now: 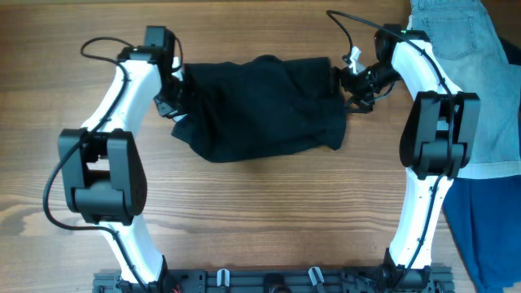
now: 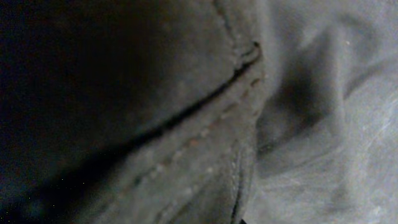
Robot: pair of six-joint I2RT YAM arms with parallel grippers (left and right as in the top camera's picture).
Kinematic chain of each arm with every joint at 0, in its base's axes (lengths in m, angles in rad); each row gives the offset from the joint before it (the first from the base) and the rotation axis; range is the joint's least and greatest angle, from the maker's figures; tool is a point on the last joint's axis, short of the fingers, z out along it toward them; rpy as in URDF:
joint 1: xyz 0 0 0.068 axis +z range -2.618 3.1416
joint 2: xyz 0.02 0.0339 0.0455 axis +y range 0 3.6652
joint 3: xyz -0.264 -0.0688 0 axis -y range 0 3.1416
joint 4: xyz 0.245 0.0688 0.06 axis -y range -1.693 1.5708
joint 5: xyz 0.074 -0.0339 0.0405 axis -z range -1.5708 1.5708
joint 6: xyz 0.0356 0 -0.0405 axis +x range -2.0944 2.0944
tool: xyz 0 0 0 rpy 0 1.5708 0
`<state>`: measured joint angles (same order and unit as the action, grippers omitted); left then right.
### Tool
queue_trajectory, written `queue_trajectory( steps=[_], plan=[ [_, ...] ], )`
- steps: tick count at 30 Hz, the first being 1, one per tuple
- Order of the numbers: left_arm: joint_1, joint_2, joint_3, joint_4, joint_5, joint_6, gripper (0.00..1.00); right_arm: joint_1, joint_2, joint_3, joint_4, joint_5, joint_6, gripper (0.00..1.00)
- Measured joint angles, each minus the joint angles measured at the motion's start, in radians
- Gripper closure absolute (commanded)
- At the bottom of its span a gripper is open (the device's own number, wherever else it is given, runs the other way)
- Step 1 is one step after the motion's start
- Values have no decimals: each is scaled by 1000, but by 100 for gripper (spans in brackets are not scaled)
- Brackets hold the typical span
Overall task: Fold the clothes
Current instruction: 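Pull both top corners outward with both grippers to straighten the fold, then release the trousers with both grippers and lift the left gripper away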
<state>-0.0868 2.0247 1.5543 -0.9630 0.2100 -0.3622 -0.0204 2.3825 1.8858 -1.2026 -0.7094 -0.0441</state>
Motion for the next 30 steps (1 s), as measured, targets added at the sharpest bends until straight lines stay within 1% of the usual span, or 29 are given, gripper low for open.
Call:
queue_trajectory(
  steps=[3,4,5,7,8,9,10,11,12,14,15,18,21,23,25,28,30],
  plan=[
    [-34,0,0,2,0,-16,96,19,0,0,7,-66,-42,0],
    [-37,0,0,2,0,-19,96,30,0,0,11,-95,-57,6],
    [-38,0,0,-1,0,-19,96,42,0,0,18,-124,-66,18],
    [-37,0,0,-7,0,-22,96,66,0,0,40,-166,-74,52],
    [-37,0,0,-13,1,-22,96,78,0,0,52,-182,-76,87],
    [-37,0,0,-17,1,-23,96,90,0,0,64,-195,-69,96],
    [-37,0,0,-18,1,-24,96,96,0,0,69,-200,-64,96],
    [-37,0,0,-20,1,-26,88,101,0,0,79,-204,-56,96],
    [-37,0,0,-21,1,-26,76,101,0,0,83,-207,-47,96],
    [-37,0,0,-23,1,-34,15,100,0,0,88,-199,-20,95],
    [-37,0,0,-27,1,-30,0,98,0,0,92,-185,-3,95],
    [-37,0,0,-46,5,-33,0,87,0,0,117,-89,72,96],
    [-37,0,0,-80,-4,-37,0,48,0,0,119,-33,134,96],
    [-37,0,0,-117,-24,-36,0,-4,0,0,116,-9,174,96],
    [-37,0,0,-150,-48,-37,0,-89,0,0,97,13,208,96],
    [-37,0,0,-155,-60,-37,0,-190,0,0,64,31,208,95],
    [-37,0,0,-154,-64,-37,0,-219,0,0,48,43,199,96]
  ],
)
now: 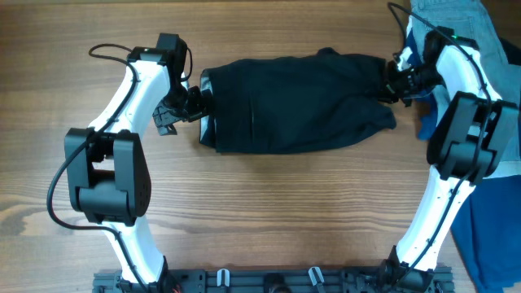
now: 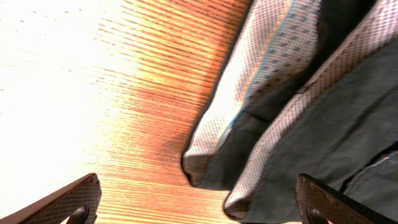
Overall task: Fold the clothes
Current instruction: 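Release the trousers with both grippers and lift the left gripper away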
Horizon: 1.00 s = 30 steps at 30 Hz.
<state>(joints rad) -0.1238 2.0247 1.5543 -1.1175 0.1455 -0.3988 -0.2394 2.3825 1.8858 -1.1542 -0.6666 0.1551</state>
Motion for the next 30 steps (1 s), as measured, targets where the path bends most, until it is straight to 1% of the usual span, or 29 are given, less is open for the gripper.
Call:
queue_trajectory(
  steps=[8,12,14,17,19,21,24,30],
  plan=[
    [0,0,0,3,-3,0,0,40,-2,0,6,33,-29,95],
    [0,0,0,16,-3,0,0,41,-61,-2,33,44,-28,96],
    [0,0,0,22,-3,0,0,47,-167,-3,34,64,-27,96],
    [0,0,0,22,-3,0,0,57,-380,-4,2,116,-25,96],
    [0,0,0,22,-2,0,0,60,-470,-2,-40,130,-25,96],
    [0,0,0,22,-2,0,0,70,-516,4,-97,144,-25,96],
    [0,0,0,18,4,0,0,111,-499,3,-153,192,-24,96],
    [0,0,0,-13,9,0,0,201,-456,2,-154,254,-5,96]
  ],
)
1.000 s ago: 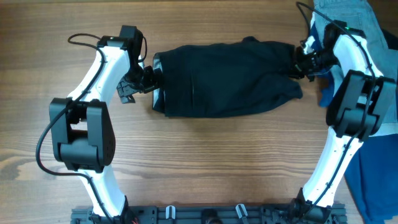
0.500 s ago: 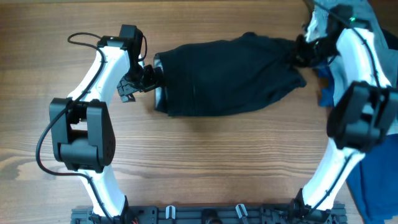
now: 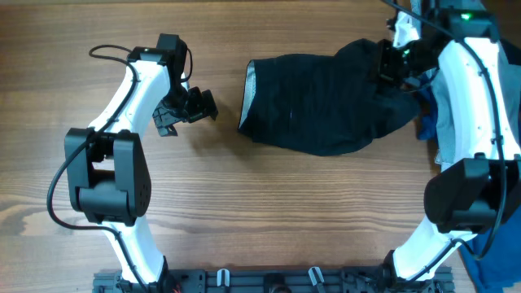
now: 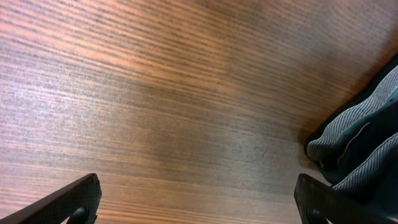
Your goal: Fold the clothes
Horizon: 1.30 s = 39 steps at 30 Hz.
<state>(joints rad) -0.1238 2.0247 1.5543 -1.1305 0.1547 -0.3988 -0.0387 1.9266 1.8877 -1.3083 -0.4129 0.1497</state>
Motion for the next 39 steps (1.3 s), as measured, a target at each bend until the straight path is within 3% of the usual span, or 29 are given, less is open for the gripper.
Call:
queue_trajectory(
  steps=[27,39],
  plan=[
    [0,0,0,-50,11,0,0,397,198,0,186,40,165,96],
    [16,0,0,-50,18,0,0,422,224,0,220,40,191,96]
  ],
)
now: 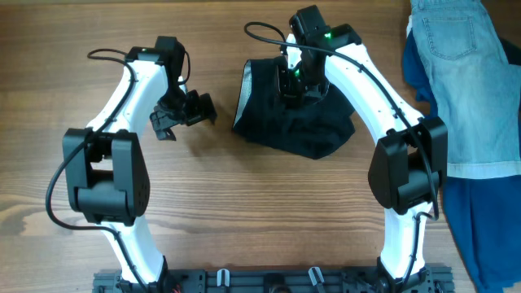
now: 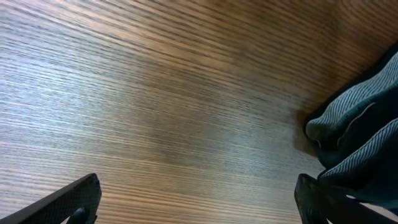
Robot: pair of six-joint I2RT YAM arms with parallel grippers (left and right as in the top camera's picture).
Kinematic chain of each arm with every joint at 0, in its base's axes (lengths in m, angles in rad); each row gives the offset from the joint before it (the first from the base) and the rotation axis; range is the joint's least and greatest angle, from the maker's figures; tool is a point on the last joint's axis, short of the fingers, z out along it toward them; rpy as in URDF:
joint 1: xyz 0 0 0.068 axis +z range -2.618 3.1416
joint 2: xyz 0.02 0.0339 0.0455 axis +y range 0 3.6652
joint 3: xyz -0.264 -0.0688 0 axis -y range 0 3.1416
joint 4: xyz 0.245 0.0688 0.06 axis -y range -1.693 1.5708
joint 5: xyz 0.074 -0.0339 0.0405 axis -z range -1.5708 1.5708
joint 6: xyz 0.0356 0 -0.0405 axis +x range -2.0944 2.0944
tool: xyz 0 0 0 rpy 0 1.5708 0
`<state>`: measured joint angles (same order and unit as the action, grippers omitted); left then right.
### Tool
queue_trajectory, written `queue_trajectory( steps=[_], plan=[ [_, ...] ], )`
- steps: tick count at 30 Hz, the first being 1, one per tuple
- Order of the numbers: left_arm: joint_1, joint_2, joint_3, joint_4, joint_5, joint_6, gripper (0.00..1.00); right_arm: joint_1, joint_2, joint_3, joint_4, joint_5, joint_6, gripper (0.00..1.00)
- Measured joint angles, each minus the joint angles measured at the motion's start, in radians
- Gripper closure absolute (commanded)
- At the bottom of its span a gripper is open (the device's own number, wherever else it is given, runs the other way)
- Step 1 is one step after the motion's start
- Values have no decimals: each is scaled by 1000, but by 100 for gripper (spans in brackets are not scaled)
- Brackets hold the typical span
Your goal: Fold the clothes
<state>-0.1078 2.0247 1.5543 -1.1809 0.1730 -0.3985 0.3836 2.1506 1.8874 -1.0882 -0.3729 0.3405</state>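
Observation:
A black garment (image 1: 297,122) lies bunched in the middle of the wooden table, its grey-lined edge (image 1: 244,85) turned to the left. My right gripper (image 1: 295,81) sits on top of it near the far side, apparently shut on a fold of the fabric that is doubled over the rest. My left gripper (image 1: 195,110) is open over bare wood to the left of the garment, apart from it. In the left wrist view the left gripper (image 2: 199,205) has its fingertips (image 2: 74,199) wide apart, and the garment's hem (image 2: 354,137) shows at the right edge.
Light blue jeans (image 1: 464,73) lie along the table's right side. Dark blue cloth (image 1: 488,228) sits below them at the right edge. Both arms' cables arc over the far part of the table.
My right gripper has gone from the far right end to above the garment's middle, taking the garment's right end with it, so the garment is now doubled and shorter. The left gripper stays open and still.
Both grippers were at the ends of the crumpled black garment. Then it lay stretched between them, the left gripper open at its left edge. Then it lay further right, clear of the left gripper. Now its right end is folded over the middle.

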Motion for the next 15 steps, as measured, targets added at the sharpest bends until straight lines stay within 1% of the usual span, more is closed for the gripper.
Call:
queue_trajectory(
  steps=[8,15],
  plan=[
    [10,0,0,11,3,0,0,8,0,0,49,0,16,96],
    [10,0,0,11,8,0,0,58,0,0,92,1,26,96]
  ],
)
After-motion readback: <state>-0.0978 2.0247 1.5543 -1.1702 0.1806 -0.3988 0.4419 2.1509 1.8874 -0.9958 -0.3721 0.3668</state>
